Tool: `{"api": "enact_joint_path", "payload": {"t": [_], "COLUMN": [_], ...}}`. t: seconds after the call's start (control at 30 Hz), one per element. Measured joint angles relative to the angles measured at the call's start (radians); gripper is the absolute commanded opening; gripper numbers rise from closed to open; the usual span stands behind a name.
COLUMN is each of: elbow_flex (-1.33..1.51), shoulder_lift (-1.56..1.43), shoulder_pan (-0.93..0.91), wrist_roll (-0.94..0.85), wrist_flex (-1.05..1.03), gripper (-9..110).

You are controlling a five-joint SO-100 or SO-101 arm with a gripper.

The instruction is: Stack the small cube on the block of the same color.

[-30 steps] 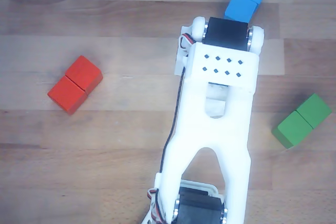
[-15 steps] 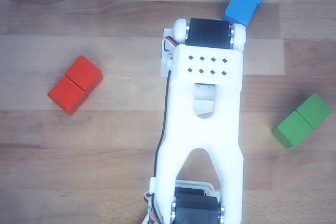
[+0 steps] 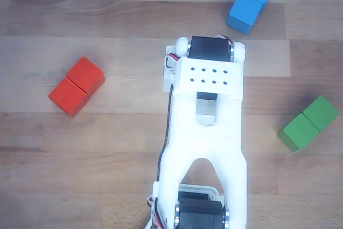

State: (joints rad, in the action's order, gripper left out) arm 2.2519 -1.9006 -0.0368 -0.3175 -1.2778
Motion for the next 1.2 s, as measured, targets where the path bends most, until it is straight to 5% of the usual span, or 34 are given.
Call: {"api": "enact_joint_path", "payload": {"t": [1.2], "elbow_flex": [0.107], "shoulder_lift": [0.000], "shoulder_pan": [-0.080], "wrist_roll": [0.064], "wrist_flex": [0.199], "gripper": [25]}}
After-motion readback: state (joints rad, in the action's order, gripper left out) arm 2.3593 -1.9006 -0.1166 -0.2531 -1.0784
